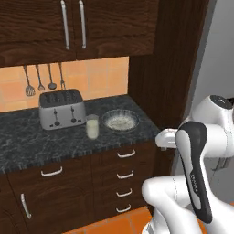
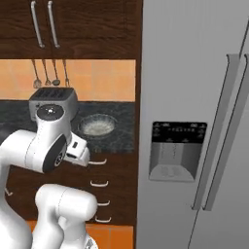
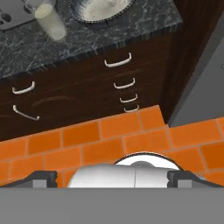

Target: Grab a lemon wedge from the fridge and one ice cube from the ice bowl, and put them in the glass of lemonade.

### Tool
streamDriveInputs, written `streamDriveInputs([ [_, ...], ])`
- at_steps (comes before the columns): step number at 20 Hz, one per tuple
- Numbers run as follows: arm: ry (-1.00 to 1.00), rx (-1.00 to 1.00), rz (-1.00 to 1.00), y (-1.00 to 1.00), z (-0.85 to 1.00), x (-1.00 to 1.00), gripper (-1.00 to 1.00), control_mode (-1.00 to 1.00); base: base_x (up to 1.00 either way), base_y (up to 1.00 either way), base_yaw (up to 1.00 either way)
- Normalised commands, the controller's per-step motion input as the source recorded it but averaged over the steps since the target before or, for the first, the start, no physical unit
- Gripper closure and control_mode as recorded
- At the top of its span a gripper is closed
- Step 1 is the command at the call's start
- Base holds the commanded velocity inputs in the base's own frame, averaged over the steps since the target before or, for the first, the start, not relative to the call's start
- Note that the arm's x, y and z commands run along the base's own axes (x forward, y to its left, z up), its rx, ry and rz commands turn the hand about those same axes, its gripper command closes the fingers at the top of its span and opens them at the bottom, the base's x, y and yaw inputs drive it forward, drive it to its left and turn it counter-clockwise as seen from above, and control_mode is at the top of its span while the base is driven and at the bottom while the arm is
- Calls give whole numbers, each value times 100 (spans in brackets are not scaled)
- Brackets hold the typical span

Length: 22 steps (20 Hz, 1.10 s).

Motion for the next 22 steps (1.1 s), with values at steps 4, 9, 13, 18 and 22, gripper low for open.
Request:
streamDriveInputs([
  [4, 0, 0, 0, 0, 0, 0, -100, 100, -6, -100, 7],
  [9, 0, 0, 0, 0, 0, 0, -100, 100, 0, -100, 17],
  [13, 0, 0, 0, 0, 0, 0, -100, 100, 2, -100, 10],
  [18, 0, 0, 0, 0, 0, 0, -100, 100, 17, -79, 3],
  [22, 0, 0, 0, 0, 0, 0, -100, 100, -1, -25, 4],
])
